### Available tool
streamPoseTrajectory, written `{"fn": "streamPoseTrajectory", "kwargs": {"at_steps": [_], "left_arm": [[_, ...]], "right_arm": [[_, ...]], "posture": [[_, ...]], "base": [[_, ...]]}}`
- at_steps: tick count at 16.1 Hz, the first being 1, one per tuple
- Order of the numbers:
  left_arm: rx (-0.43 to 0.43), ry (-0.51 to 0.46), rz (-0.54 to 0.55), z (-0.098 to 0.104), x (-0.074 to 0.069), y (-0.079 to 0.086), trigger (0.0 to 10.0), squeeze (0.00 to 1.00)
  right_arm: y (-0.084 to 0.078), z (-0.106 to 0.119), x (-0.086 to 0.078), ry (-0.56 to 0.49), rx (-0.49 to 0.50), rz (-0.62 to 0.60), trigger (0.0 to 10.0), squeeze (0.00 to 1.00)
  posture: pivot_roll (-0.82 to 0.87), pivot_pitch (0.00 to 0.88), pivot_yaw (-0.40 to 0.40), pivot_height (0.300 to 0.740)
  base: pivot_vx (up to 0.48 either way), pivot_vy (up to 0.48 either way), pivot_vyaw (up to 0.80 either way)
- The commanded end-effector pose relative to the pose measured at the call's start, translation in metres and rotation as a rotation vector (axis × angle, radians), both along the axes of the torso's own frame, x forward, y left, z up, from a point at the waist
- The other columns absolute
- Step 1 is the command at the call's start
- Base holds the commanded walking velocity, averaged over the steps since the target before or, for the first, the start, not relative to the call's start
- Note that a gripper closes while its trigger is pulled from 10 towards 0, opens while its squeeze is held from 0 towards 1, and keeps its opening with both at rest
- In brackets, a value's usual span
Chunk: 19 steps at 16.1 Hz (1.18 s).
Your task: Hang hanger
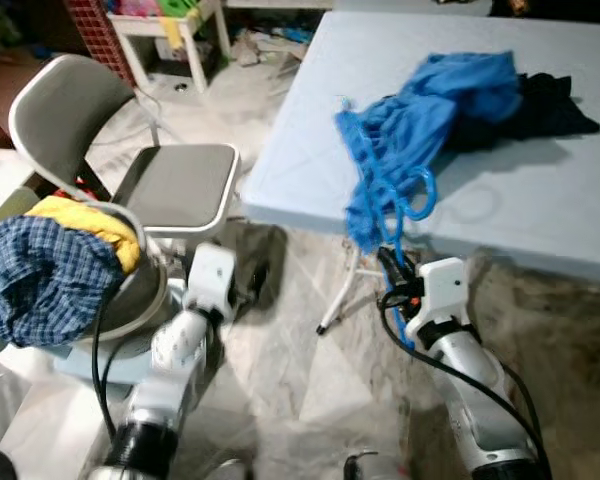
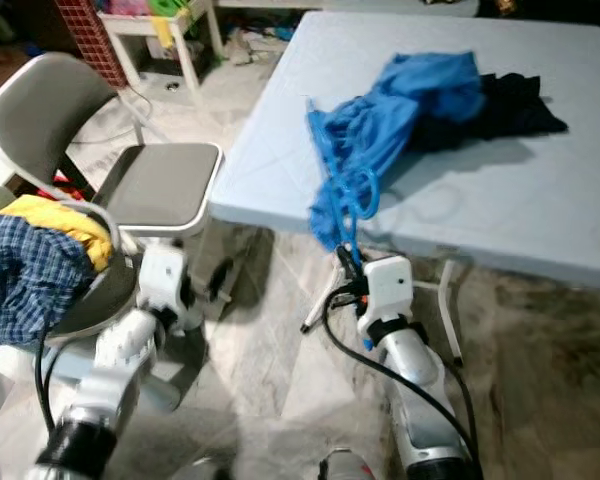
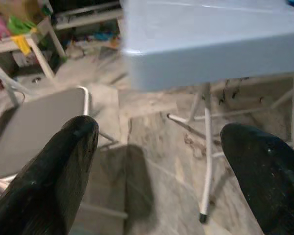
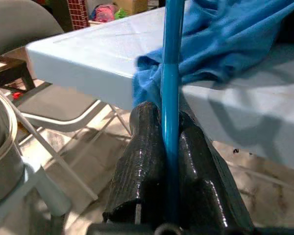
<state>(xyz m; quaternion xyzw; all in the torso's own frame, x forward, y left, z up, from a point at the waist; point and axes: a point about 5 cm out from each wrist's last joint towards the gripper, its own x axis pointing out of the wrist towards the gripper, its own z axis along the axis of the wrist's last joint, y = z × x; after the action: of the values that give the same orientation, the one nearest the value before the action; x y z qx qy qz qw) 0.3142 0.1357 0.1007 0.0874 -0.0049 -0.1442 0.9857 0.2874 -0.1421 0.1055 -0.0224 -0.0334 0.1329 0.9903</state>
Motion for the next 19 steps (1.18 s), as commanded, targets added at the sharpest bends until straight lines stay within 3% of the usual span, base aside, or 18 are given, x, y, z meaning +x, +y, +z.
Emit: {"fn": "streamPoseTrajectory", "kwargs": {"at_steps": [1,7,11,14,16,19], "left_arm": [[0.022,0.055,0.045,-0.014,-0.005,0.016,10.0,0.0],[0.01,0.047,0.081,-0.018,-0.008,0.019,10.0,0.0],[-0.024,0.017,0.093,-0.015,-0.01,0.018,10.0,0.0],[-0.083,-0.064,0.215,-0.003,-0.01,0.032,10.0,0.0],[-0.104,-0.085,0.369,-0.001,-0.014,0.053,10.0,0.0],[-0.141,-0.073,0.399,-0.007,-0.025,0.061,10.0,0.0]], "right_arm": [[0.012,-0.005,-0.001,0.022,0.004,0.039,10.0,0.0],[0.013,-0.004,0.0,0.018,0.005,0.05,10.0,0.0],[0.013,-0.004,0.001,0.018,0.001,0.055,10.0,0.0],[0.012,-0.003,0.001,0.016,-0.001,0.059,10.0,0.0],[0.011,-0.004,-0.001,0.02,-0.007,0.067,10.0,0.0],[0.014,-0.002,0.0,0.013,-0.016,0.095,10.0,0.0]], "posture": [[-0.18,0.161,0.05,0.74],[-0.18,0.159,0.043,0.74],[-0.18,0.158,0.041,0.74],[-0.18,0.162,0.038,0.74],[-0.17,0.166,0.023,0.74],[-0.16,0.17,0.008,0.74]], "base": [[0.0,0.454,0.45],[0.0,0.415,0.38],[0.0,0.0,0.0],[0.0,0.0,0.0],[0.0,0.0,0.0],[0.0,0.0,0.15]]}}
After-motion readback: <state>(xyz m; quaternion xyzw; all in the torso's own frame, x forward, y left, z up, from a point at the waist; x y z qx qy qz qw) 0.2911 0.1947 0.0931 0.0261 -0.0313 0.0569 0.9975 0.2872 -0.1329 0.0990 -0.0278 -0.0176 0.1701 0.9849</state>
